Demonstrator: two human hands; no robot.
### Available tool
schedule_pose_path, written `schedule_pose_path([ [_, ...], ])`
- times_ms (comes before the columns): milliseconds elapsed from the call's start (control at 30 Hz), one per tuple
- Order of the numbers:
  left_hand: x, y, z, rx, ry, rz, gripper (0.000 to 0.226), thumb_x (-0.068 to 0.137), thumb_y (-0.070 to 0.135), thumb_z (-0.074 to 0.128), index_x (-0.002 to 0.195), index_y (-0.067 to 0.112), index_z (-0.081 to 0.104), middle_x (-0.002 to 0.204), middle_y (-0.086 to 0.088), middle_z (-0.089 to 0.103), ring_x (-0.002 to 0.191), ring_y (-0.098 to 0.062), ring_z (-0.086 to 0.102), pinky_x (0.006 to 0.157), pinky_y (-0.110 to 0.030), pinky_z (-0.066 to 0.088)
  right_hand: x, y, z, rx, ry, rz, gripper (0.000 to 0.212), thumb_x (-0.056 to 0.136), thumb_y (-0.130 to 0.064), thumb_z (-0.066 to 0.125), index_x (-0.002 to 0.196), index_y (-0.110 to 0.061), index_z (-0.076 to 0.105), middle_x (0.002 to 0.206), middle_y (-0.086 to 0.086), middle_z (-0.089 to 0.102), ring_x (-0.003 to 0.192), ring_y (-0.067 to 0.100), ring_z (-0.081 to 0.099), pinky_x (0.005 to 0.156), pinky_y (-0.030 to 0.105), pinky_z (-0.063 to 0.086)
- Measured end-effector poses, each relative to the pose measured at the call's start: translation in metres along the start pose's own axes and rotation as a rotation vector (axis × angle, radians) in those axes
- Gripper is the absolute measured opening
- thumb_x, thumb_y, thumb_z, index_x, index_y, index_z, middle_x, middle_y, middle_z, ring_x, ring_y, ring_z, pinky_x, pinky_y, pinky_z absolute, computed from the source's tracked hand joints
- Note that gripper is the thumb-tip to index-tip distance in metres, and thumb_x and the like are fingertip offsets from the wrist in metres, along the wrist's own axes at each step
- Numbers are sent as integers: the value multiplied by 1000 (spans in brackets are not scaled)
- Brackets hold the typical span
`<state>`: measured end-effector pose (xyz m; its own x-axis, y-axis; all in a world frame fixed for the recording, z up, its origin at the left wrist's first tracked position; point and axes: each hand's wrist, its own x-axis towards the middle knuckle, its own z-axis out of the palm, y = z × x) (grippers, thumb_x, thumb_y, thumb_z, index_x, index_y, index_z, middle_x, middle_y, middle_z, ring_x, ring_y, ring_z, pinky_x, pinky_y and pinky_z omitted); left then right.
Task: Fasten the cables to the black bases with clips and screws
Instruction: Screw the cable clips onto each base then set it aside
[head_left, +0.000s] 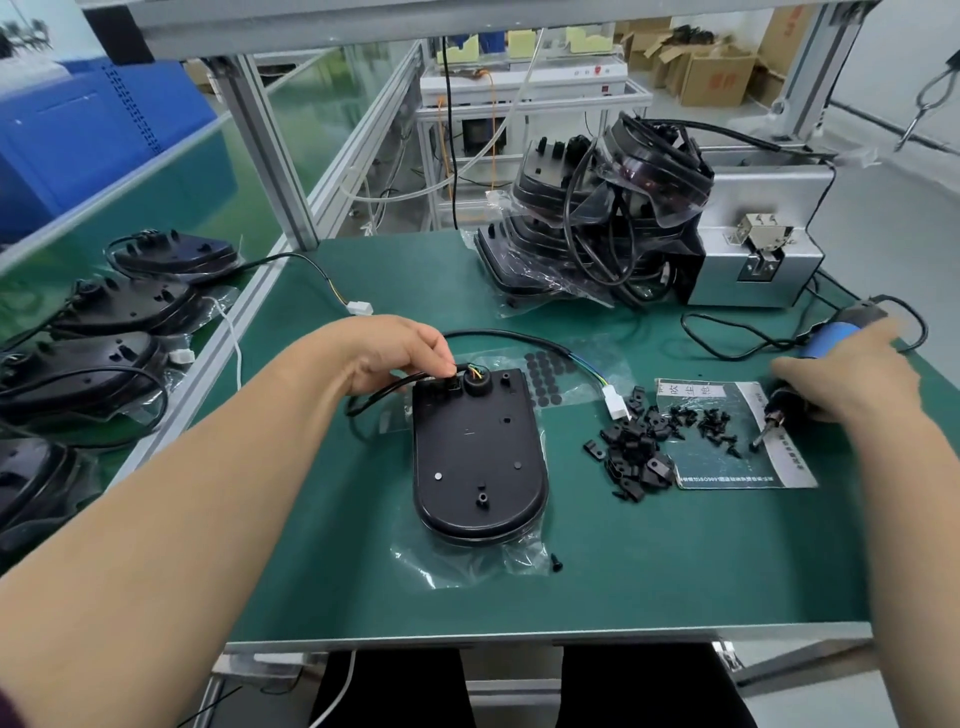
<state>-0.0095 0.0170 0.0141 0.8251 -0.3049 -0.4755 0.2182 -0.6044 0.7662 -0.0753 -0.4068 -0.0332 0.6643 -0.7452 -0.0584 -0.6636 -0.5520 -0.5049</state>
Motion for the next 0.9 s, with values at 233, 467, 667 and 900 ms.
schedule_pose_path([
  [233, 4, -1, -7, -6, -40, 15, 19, 80, 3, 72, 67, 15, 66, 65, 5, 67, 62, -5, 57, 66, -24, 37, -7, -2, -15, 1157, -265, 261, 17, 84, -18, 62, 94, -18, 48, 100, 5, 49, 70, 14, 56, 52, 25, 54],
  [467, 7, -2, -12, -94, -61, 5, 16, 75, 0, 76, 65, 13, 74, 70, -2, 71, 65, -8, 67, 62, -21, 52, -68, -36, -39, 1733, -523, -62, 61, 88, -60, 64, 127, -15, 51, 111, 4, 63, 91, 17, 69, 78, 29, 59],
  [667, 5, 0, -14, -179, -78, 5, 11, 78, -12, 68, 77, -1, 69, 70, -9, 71, 66, -11, 70, 61, -17, 54, -137, -122, -38, 1672, -505, -297, 55, 80, -48, 79, 111, -11, 51, 73, -3, 59, 60, 12, 55, 56, 25, 52],
  [900, 3, 3, -13, -139, -84, 40, 10, 81, -14, 64, 80, -4, 67, 67, -8, 70, 59, -10, 67, 59, -15, 52, -173, -200, -11, 1548, -352, -532, 34, 84, -25, 79, 96, -11, 50, 77, 8, 53, 54, 18, 51, 57, 33, 51],
])
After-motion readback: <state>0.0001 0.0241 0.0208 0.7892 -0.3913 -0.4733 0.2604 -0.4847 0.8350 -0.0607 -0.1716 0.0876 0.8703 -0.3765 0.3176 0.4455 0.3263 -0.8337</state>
